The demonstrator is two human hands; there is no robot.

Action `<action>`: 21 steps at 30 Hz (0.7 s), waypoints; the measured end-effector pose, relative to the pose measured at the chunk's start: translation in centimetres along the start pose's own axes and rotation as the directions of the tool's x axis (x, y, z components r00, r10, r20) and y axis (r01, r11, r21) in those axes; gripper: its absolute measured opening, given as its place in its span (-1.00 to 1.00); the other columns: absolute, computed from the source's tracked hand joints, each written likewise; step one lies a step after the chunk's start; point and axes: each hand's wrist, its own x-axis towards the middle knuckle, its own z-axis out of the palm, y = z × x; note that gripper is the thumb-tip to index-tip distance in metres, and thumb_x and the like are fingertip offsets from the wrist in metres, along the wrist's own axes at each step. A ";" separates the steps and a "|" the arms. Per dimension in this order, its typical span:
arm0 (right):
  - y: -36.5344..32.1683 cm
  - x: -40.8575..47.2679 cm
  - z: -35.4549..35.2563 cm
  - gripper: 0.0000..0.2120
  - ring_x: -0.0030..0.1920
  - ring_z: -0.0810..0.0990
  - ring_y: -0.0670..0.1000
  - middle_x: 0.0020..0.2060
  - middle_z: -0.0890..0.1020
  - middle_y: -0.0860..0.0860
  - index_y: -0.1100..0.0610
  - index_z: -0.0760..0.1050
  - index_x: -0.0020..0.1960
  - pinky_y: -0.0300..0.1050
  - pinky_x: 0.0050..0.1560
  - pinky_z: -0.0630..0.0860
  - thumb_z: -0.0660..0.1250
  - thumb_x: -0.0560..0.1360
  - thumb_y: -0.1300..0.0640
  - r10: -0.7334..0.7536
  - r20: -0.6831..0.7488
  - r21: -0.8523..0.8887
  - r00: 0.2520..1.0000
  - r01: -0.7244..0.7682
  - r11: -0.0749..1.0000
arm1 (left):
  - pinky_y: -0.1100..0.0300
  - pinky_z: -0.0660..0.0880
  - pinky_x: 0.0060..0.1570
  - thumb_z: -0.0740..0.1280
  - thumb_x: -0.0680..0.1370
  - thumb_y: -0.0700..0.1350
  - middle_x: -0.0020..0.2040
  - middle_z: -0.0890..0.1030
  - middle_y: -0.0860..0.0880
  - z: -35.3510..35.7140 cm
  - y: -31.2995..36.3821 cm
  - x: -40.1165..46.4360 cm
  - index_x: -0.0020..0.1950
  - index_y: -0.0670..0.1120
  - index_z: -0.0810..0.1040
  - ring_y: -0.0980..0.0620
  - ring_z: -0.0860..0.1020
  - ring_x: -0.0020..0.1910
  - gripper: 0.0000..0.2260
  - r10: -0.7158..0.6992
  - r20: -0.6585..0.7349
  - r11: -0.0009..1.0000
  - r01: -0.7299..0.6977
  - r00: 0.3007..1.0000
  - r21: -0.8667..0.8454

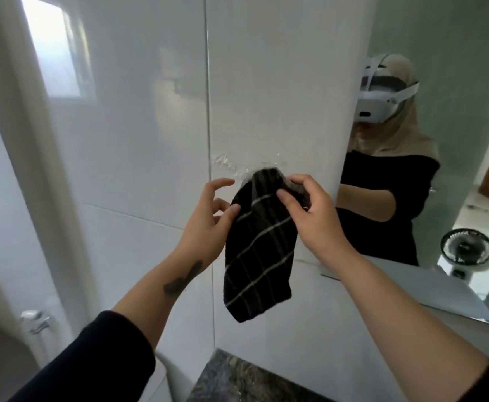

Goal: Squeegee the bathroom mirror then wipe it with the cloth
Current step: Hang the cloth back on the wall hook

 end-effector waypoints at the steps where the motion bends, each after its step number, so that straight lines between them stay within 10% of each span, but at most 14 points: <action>1: -0.2 0.1 -0.3 -0.89 -0.01 0.58 -0.13 -0.10 0.59 -0.17 -0.01 0.46 0.03 -0.19 0.08 0.51 0.33 0.54 0.14 0.047 0.034 -0.011 0.998 -0.046 0.999 | 0.04 0.56 -0.10 0.19 0.61 -0.14 -0.14 0.55 -0.06 -0.4 0.5 0.1 0.27 0.15 0.32 0.02 0.61 -0.24 -0.71 0.016 -0.001 0.999 -0.016 1.000 0.045; 7: -3.0 0.0 -0.9 -0.55 0.30 0.40 -0.02 0.31 0.44 -0.06 -0.17 0.28 0.28 -0.05 0.33 0.34 0.38 0.50 0.12 0.250 0.284 -0.004 0.926 -0.260 0.966 | 0.15 0.45 -0.19 0.14 0.61 -0.21 -0.17 0.48 0.09 -1.4 3.5 0.3 0.28 0.13 0.30 0.05 0.52 -0.27 -0.68 0.157 0.134 0.899 -0.198 0.978 0.391; 11: -3.9 -0.3 -0.1 -0.58 0.26 0.50 -0.09 0.23 0.56 -0.01 -0.05 0.38 0.32 -0.12 0.28 0.43 0.37 0.52 0.19 0.199 0.484 0.121 0.852 -0.291 0.949 | 0.26 0.40 -0.15 0.14 0.60 -0.22 -0.19 0.49 0.12 -2.0 4.8 0.2 0.20 0.11 0.31 0.13 0.51 -0.27 -0.73 0.197 0.203 0.880 -0.264 0.959 0.395; 16: -3.4 -0.4 0.9 -0.85 -0.23 0.63 -0.06 -0.23 0.65 0.05 0.07 0.50 0.06 -0.20 -0.16 0.51 0.37 0.51 0.22 0.192 0.328 0.182 0.925 -0.261 0.948 | 0.39 0.40 -0.24 0.20 0.60 -0.13 -0.16 0.56 0.06 -3.0 4.6 0.3 0.04 0.12 0.39 0.18 0.55 -0.30 -0.87 0.140 0.173 0.907 -0.196 0.975 0.373; 21: -1.4 1.5 1.5 -0.82 0.00 0.62 -0.12 -0.11 0.68 -0.11 0.02 0.65 -0.05 -0.29 0.09 0.45 0.37 0.48 0.27 0.095 0.110 -0.015 0.989 -0.094 0.995 | 0.43 0.44 -0.31 0.34 0.52 -0.19 -0.04 0.58 0.07 -3.3 1.5 0.5 -0.02 0.16 0.49 0.28 0.56 -0.31 -0.78 0.051 0.198 0.931 -0.118 0.979 0.347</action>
